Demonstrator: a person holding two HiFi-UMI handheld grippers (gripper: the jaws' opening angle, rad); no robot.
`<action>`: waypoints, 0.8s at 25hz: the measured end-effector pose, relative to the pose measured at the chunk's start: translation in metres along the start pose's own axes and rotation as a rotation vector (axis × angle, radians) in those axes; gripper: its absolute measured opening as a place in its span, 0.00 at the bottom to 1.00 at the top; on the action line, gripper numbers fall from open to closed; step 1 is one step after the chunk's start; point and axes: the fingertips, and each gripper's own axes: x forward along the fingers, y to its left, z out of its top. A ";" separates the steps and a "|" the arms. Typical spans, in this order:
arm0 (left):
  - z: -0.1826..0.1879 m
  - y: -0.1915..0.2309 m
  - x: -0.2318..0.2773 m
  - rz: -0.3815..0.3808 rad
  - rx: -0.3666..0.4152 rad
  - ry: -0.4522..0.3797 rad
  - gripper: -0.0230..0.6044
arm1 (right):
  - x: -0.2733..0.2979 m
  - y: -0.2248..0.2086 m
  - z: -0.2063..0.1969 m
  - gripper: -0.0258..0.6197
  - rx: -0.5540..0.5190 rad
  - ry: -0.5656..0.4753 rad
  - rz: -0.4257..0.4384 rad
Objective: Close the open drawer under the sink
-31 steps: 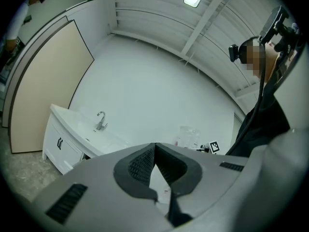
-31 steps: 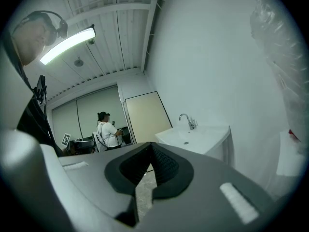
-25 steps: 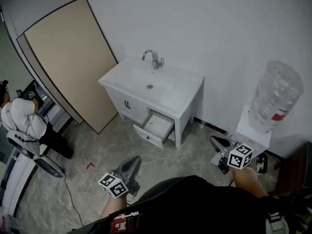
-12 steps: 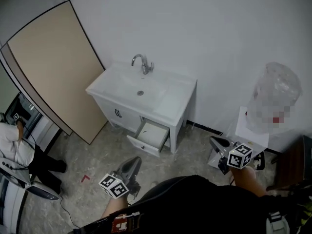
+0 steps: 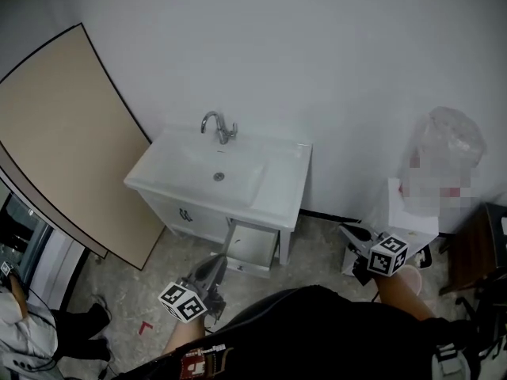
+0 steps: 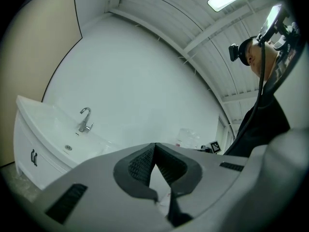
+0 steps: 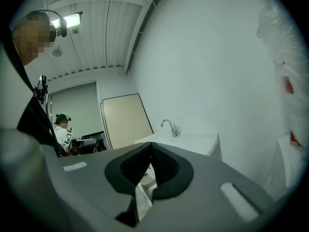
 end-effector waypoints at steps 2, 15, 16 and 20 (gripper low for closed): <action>0.004 0.018 0.000 -0.009 -0.007 0.012 0.04 | 0.015 0.002 0.001 0.04 0.004 -0.006 -0.014; 0.011 0.089 0.020 0.025 -0.027 0.051 0.04 | 0.091 -0.021 -0.003 0.04 0.032 0.024 0.004; 0.010 0.092 0.024 0.037 -0.027 0.049 0.04 | 0.095 -0.028 -0.002 0.04 0.035 0.026 0.013; 0.005 0.103 0.045 0.108 -0.022 0.026 0.04 | 0.118 -0.064 0.005 0.04 0.041 0.039 0.080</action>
